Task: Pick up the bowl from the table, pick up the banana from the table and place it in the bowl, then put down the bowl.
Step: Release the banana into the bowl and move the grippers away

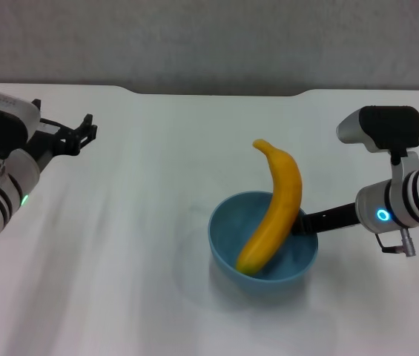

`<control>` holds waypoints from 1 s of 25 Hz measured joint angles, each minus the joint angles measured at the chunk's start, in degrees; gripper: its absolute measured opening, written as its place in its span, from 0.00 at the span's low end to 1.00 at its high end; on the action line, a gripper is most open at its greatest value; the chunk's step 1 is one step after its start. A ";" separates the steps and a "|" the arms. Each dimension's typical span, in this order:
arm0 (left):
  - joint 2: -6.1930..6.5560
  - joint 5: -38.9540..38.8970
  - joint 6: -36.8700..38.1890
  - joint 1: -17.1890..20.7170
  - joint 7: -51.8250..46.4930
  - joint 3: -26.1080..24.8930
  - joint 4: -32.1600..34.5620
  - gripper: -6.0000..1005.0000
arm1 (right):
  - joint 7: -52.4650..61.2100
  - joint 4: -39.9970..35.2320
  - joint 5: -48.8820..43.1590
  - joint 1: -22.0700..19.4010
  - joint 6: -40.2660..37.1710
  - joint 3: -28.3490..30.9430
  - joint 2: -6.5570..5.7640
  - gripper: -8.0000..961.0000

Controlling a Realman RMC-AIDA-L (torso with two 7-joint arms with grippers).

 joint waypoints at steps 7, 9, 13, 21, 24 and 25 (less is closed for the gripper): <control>0.02 0.00 -0.15 -0.31 -0.90 0.00 0.31 0.89 | 0.03 0.08 0.00 -0.32 -0.83 0.21 0.00 0.12; 0.03 0.00 -0.14 -0.32 -0.99 0.00 0.32 0.89 | 0.03 0.10 0.03 -0.32 -0.95 0.22 -0.01 0.12; 0.09 0.00 -0.36 -0.47 -1.38 0.00 0.32 0.89 | 0.05 0.11 0.06 -0.26 -1.00 0.19 0.00 0.12; 0.13 0.00 -0.51 -0.10 -2.55 0.17 0.32 0.89 | 0.07 -0.36 0.07 -0.29 -1.82 0.05 0.00 0.33; 0.12 0.00 -0.52 0.08 -2.61 0.17 0.33 0.89 | -0.28 -0.59 0.06 -0.27 -2.17 -0.39 0.03 0.46; 0.12 0.00 -0.52 0.11 -2.61 0.17 0.34 0.89 | -0.44 -0.81 0.07 -0.27 -2.17 -0.47 0.04 0.50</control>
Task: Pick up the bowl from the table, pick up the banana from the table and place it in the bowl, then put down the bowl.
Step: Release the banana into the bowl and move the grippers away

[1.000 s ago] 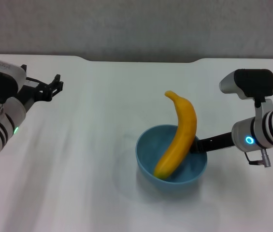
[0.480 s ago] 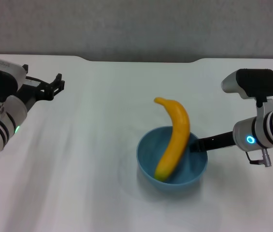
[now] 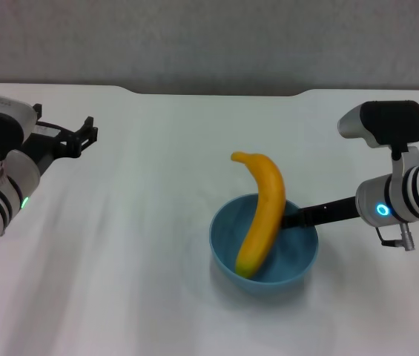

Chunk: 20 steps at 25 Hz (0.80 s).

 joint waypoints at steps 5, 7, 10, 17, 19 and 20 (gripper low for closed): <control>-0.02 0.00 0.01 0.46 -0.09 -0.39 0.13 0.89 | -1.13 -1.93 0.00 -0.77 0.50 0.06 0.05 0.60; -0.03 0.00 0.07 0.64 -0.13 -0.49 0.41 0.89 | -1.42 -2.57 0.13 -1.10 0.79 0.09 0.05 0.63; 0.00 0.00 0.16 0.68 -0.17 -0.64 0.95 0.89 | -1.64 -4.40 1.31 -2.21 2.52 -0.08 0.00 0.69; 0.23 0.00 -0.58 1.62 -3.10 -3.15 1.61 0.89 | -2.64 -17.98 1.82 -12.03 6.41 -0.17 -0.31 0.93; 0.27 0.00 -1.78 2.08 -3.93 -4.37 2.04 0.89 | -2.93 -22.16 1.83 -15.15 6.97 -0.21 -0.36 0.92; 0.30 0.00 -2.91 2.61 -4.32 -5.50 2.26 0.89 | -3.10 -23.84 1.84 -16.41 7.16 -0.22 -0.38 0.92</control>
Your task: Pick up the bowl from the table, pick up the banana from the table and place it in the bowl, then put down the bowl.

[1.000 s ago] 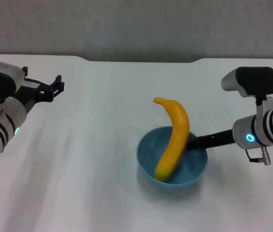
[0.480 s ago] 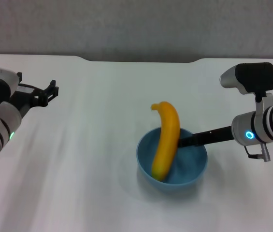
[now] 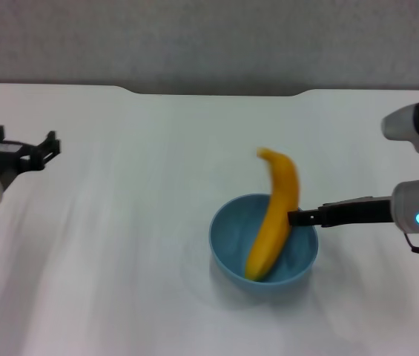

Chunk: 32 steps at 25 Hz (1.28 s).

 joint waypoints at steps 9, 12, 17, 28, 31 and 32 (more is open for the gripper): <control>-0.04 0.00 -9.70 1.60 -3.49 -7.93 1.70 0.89 | -8.72 -8.21 4.01 -8.27 -3.38 0.43 0.05 0.92; -0.05 0.00 -12.09 1.91 -3.38 -8.95 1.73 0.89 | -14.15 -8.60 9.44 -9.83 -3.82 0.53 0.06 0.92; -0.15 0.00 -15.79 1.84 -2.81 -10.04 2.36 0.89 | -26.49 -8.60 20.07 -13.12 -7.30 0.61 0.12 0.92; -0.28 -1.69 -20.37 1.78 -0.35 -10.11 3.70 0.86 | -63.37 0.94 53.99 -16.12 -11.19 -4.69 0.34 0.92; -0.41 -5.12 -21.18 1.73 3.69 -10.07 4.21 0.79 | -75.90 5.76 66.63 -16.78 -6.64 -4.78 0.34 0.92; -0.43 -6.84 -21.45 1.62 5.37 -9.96 4.62 0.77 | -79.82 8.24 70.98 -16.79 -4.62 -4.79 0.33 0.92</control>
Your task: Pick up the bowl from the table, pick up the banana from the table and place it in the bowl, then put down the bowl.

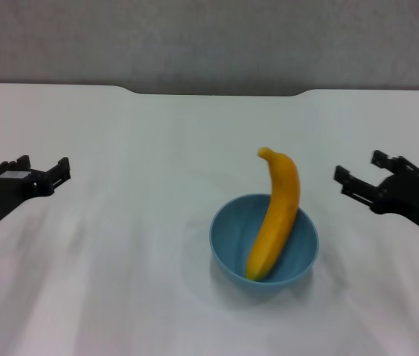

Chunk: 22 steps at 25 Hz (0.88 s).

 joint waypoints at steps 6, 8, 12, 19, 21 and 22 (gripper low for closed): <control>-0.03 -13.36 -4.31 -0.86 13.00 -0.15 3.95 0.74 | -18.21 16.73 20.18 2.15 15.18 -0.06 -0.05 0.92; -0.03 -19.15 -6.80 -0.90 18.95 -0.17 5.63 0.74 | -19.76 18.83 21.92 2.47 17.28 -0.07 -0.05 0.92; -0.03 -33.07 -14.41 -1.19 30.30 -0.32 11.07 0.74 | -20.17 19.88 22.39 2.81 17.94 -0.11 0.03 0.92; 0.32 -42.74 -22.05 -3.24 38.11 -1.02 20.85 0.74 | -20.68 20.24 21.46 4.97 16.55 -2.29 0.08 0.92; 0.22 -42.80 -24.19 -3.26 39.78 -1.07 22.40 0.74 | -20.34 20.39 22.10 5.07 16.67 -2.50 0.07 0.92; 0.11 -42.86 -25.31 -3.28 41.11 -1.08 23.34 0.74 | -20.05 20.54 22.66 5.06 17.07 -2.58 0.08 0.92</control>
